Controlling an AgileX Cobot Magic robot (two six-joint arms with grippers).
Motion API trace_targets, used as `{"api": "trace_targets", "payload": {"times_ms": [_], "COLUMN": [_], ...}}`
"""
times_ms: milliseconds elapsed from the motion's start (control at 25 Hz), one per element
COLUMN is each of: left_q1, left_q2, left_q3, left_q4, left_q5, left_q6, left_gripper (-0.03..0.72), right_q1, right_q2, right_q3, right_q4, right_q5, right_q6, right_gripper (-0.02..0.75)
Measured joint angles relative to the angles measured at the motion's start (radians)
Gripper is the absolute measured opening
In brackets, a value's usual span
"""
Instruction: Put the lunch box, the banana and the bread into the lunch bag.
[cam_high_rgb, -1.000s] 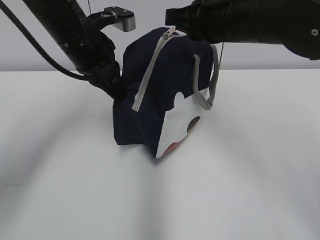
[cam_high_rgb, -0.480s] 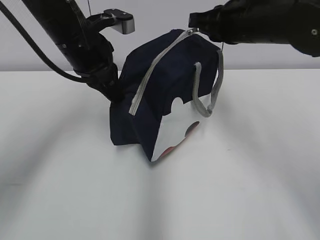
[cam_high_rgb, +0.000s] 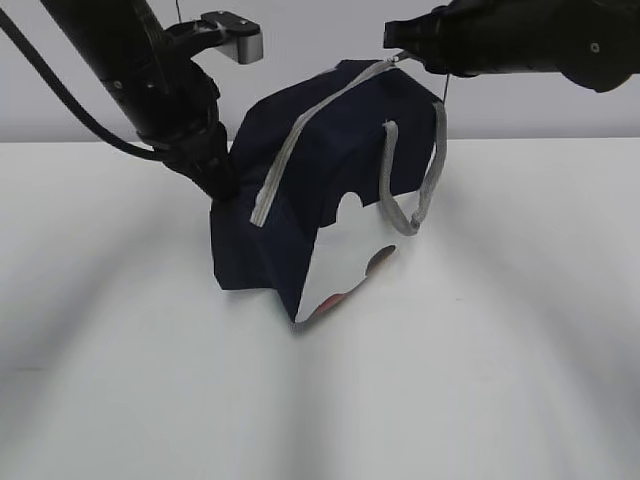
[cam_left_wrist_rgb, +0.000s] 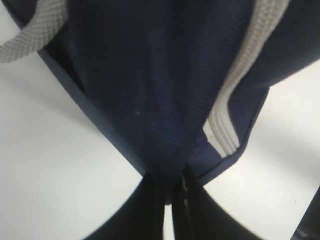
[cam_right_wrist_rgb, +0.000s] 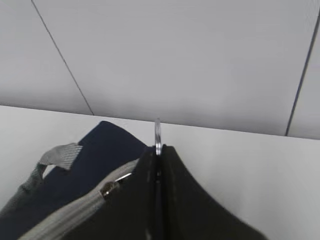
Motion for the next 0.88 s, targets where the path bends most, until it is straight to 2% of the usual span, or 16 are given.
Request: {"api": "trace_targets", "payload": {"times_ms": [240,520,640,760,880], "left_q1": [0.0,0.0,0.0,0.0,0.0], "left_q2": [-0.021,-0.021,-0.021,-0.021,-0.029], "left_q3": [0.0,0.0,0.0,0.0,0.0], "left_q4": [0.009,0.013,0.015,0.015,0.017], "left_q5": [0.014,0.018,0.022,0.028,0.042], "left_q6": [0.0,-0.004,-0.061,-0.138,-0.189], "left_gripper": [-0.003,-0.003,0.006,0.084,0.26], "right_q1": [-0.035,-0.04,-0.033,-0.013,0.015], "right_q2": [0.033,0.046,0.046,0.046,0.046], "right_q3": [-0.005,-0.005,-0.005,-0.007,-0.007], "right_q4": [0.001,0.001,0.001,0.001,0.001], "right_q5": [0.012,0.014,0.017,0.034,0.045], "right_q6": [0.0,0.061,0.102,0.123,0.136], "right_gripper": [-0.001,-0.001,-0.001,-0.001,-0.001]}}
